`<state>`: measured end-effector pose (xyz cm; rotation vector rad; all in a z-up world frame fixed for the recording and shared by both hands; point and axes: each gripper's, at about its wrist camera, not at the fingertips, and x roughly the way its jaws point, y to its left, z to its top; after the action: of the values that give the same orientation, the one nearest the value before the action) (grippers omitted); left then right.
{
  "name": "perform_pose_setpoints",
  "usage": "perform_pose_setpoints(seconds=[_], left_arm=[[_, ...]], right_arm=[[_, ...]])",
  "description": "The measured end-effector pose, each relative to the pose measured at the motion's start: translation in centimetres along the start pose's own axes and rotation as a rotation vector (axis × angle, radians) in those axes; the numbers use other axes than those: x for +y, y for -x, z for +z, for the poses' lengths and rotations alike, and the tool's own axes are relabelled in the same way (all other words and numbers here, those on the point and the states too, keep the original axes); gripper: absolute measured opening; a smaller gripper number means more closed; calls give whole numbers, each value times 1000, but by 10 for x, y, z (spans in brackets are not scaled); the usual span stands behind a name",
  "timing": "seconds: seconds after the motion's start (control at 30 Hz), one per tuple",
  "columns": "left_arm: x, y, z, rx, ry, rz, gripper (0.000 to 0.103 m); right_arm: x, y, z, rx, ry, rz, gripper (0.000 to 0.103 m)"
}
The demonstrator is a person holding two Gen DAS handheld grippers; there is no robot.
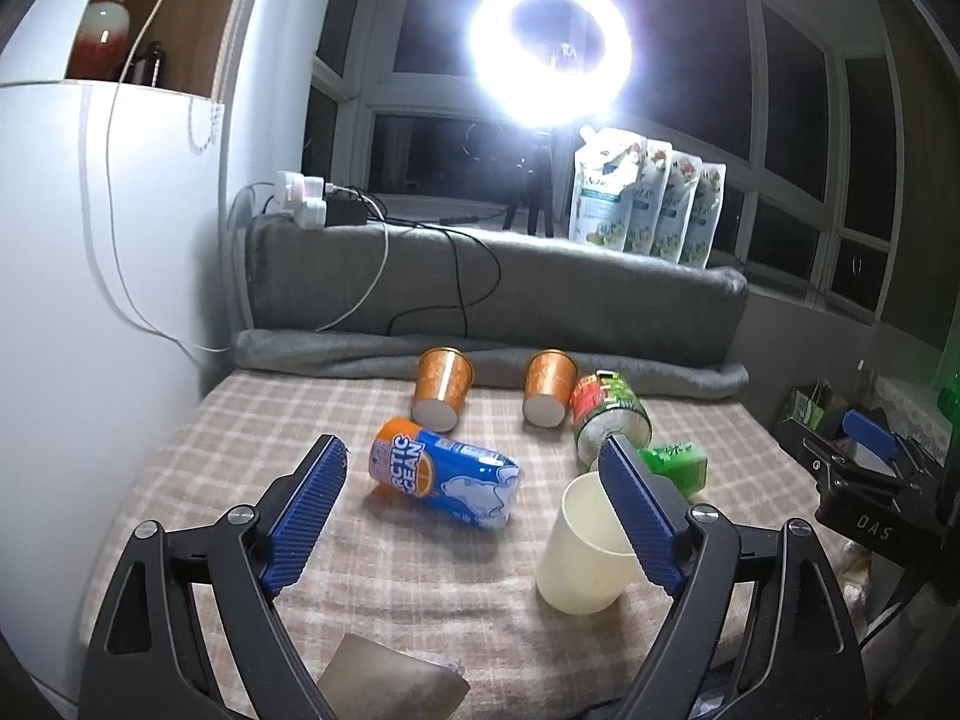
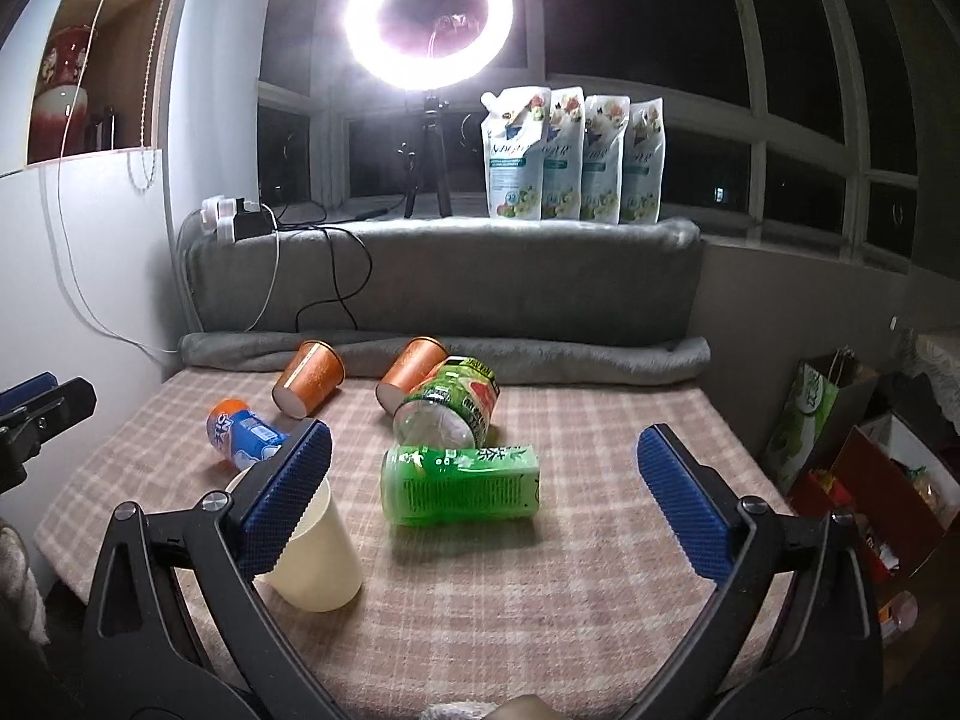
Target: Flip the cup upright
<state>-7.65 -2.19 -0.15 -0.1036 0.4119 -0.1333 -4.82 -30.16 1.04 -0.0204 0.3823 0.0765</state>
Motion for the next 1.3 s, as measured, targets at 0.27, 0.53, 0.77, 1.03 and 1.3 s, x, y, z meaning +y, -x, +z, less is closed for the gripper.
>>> perform_pose_setpoints(seconds=[0.27,0.53,0.77,1.03,1.3], left_arm=[[-1,1,1,-1,-3,-1,90],[-1,0,0,7,7,-1,90],[0,-2,0,5,6,-3,90],[1,-2,0,5,8,0,90],[1,-3,0,4,7,1,90]], right_arm=[[2,1,2,-13,2,2,103],[2,2,3,-15,1,0,103],[1,2,3,-16,2,0,103],[2,2,3,-15,2,3,103],[2,1,2,-14,0,0,103]])
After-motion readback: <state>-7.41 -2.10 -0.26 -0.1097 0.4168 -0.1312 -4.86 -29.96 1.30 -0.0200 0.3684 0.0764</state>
